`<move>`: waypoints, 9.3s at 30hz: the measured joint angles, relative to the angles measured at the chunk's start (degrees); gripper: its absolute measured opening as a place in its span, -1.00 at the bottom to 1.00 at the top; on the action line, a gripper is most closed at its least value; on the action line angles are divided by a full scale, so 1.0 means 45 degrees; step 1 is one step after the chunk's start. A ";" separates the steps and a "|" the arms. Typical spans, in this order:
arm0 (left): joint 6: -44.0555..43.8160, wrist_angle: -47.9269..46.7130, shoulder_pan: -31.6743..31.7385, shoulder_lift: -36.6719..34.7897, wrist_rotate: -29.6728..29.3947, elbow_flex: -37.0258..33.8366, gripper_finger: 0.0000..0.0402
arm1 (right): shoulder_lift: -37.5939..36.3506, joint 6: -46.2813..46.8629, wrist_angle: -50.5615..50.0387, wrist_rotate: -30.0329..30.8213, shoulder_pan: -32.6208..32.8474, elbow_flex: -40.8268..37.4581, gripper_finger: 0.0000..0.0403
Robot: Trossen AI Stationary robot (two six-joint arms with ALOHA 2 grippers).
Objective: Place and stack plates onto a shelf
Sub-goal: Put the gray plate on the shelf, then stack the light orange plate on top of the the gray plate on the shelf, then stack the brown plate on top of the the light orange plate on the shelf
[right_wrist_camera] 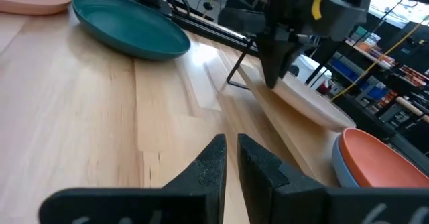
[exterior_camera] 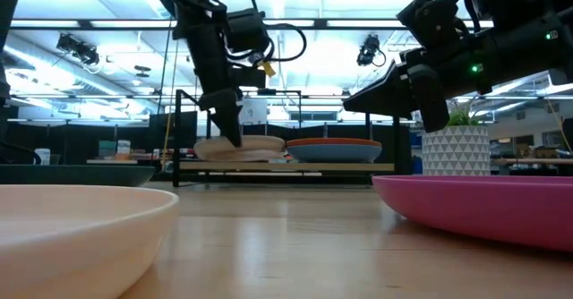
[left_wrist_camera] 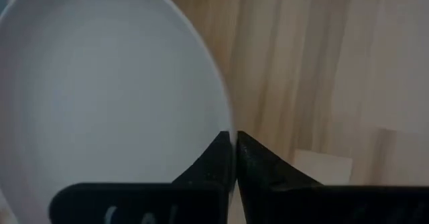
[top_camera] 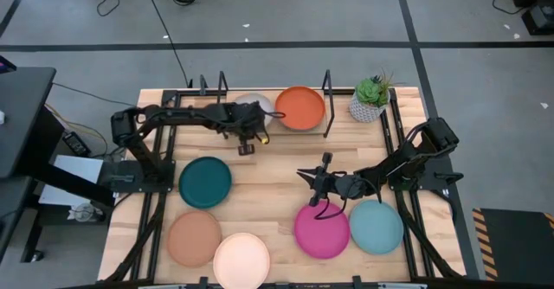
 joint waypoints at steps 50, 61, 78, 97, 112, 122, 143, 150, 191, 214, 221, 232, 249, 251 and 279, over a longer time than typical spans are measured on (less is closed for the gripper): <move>-0.3141 -0.2100 -0.4644 -0.0542 0.4635 -0.0005 -0.44 | 0.0000 -0.0039 -0.0078 -0.0204 -0.0010 -0.0010 -0.78; -0.8360 -0.0531 -0.8364 -0.0280 0.4611 0.0003 -0.44 | 0.0000 -0.0334 -0.0073 -0.0214 -0.0006 -0.0010 -0.78; -1.1561 0.1258 -1.0673 0.1619 0.2507 -0.0005 -0.44 | 0.0000 -0.1049 0.0398 -0.1836 -0.0027 -0.0010 -0.78; -0.9492 0.1024 -1.0246 0.2070 0.2551 0.0000 -0.92 | 0.0000 -0.0924 0.0419 -0.2333 -0.0319 -0.0010 -0.78; -0.5670 0.0269 -0.6553 0.1877 -0.0730 0.0000 -0.74 | 0.0000 -0.0627 0.0068 -0.2254 -0.0051 -0.0010 -0.78; -0.6122 -0.1229 -0.5984 0.1848 -0.0919 0.1397 -0.23 | 0.0000 -0.0351 -0.0162 -0.2200 -0.0044 -0.0015 -0.78; -0.9768 0.1062 -1.0360 0.2730 -0.0380 0.1734 -0.23 | 0.0000 -0.0124 -0.0139 -0.2199 -0.0019 -0.0015 -0.78; -0.9312 0.0893 -1.0390 0.3637 -0.0926 0.1734 -0.29 | 0.0000 -0.0173 -0.0141 -0.2195 -0.0019 -0.0015 -0.78; -0.2584 -0.3687 -0.4894 0.1032 -0.2238 0.3166 -0.93 | 0.0005 -0.0053 -0.0287 -0.1840 0.0442 -0.0015 -0.78; -0.1128 -0.1440 -0.0599 0.0448 -0.1303 0.1279 -0.88 | 0.0005 0.0581 -0.0671 -0.1042 0.1350 -0.0015 -0.78; -0.1041 -0.0328 -0.0695 0.0468 -0.1470 0.1020 -0.62 | 0.0005 0.0578 -0.0670 -0.0816 0.1428 -0.0015 -0.78; -0.1170 -0.1723 -0.0812 0.0288 -0.2202 0.2071 -0.42 | 0.0005 0.0573 -0.0675 -0.0816 0.1423 -0.0015 -0.78; -0.2724 -0.2425 -0.1516 0.0279 -0.4808 0.0660 -0.42 | 0.0005 0.0563 -0.0580 -0.0865 0.1423 -0.0015 -0.78; -0.2751 -0.2401 -0.1498 0.0279 -0.4807 0.0647 -0.42 | 0.0005 0.0559 -0.0580 -0.0865 0.1423 -0.0015 -0.78; -0.4809 -0.2543 -0.3094 -0.0772 0.3382 0.1413 -0.42 | 0.0005 0.0086 -0.0719 -0.0821 0.1423 -0.0015 -0.78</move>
